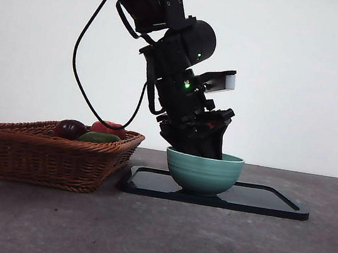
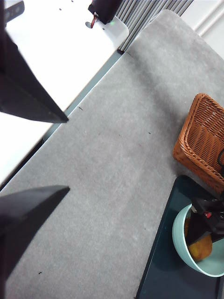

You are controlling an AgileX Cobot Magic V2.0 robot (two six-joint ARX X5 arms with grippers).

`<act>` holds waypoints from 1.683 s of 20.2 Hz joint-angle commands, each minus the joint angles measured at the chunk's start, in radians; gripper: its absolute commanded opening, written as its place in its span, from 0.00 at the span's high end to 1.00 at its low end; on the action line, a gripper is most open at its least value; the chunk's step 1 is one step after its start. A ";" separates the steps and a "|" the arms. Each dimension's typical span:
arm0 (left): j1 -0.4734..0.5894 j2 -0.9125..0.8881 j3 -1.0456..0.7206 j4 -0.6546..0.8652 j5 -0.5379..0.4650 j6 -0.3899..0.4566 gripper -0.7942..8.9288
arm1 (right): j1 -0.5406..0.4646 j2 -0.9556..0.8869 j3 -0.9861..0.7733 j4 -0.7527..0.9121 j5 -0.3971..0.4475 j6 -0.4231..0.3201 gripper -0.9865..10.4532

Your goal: Pick up the wifruite, put it on the bowl, pick up the plate, put it on desk

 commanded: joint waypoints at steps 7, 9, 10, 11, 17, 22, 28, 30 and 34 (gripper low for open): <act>-0.004 0.002 0.060 -0.002 -0.002 -0.032 0.76 | 0.006 0.002 0.003 0.011 0.005 0.010 0.73; 0.000 -0.026 0.068 -0.005 -0.002 -0.036 0.76 | 0.006 0.002 0.003 0.011 0.008 0.010 0.73; 0.001 -0.042 0.072 -0.008 -0.002 -0.042 0.76 | 0.006 0.002 0.003 0.012 0.008 0.009 0.73; 0.003 -0.068 0.072 -0.009 -0.002 -0.056 0.76 | 0.006 0.002 0.003 0.016 0.007 0.009 0.73; 0.034 -0.287 0.073 -0.019 -0.002 -0.145 0.76 | 0.006 0.002 0.003 0.025 0.007 0.005 0.73; 0.092 -0.554 0.073 -0.121 -0.002 -0.217 0.76 | 0.006 0.002 0.003 0.033 0.007 0.002 0.73; 0.182 -0.816 0.072 -0.369 -0.082 -0.248 0.76 | 0.006 0.002 0.003 0.083 0.007 0.002 0.73; 0.197 -0.848 0.068 -0.433 -0.099 -0.248 0.76 | 0.006 0.002 0.004 0.092 0.007 0.002 0.73; 0.222 -0.896 0.006 -0.463 -0.100 -0.261 0.76 | 0.006 0.003 0.003 0.094 0.007 0.002 0.73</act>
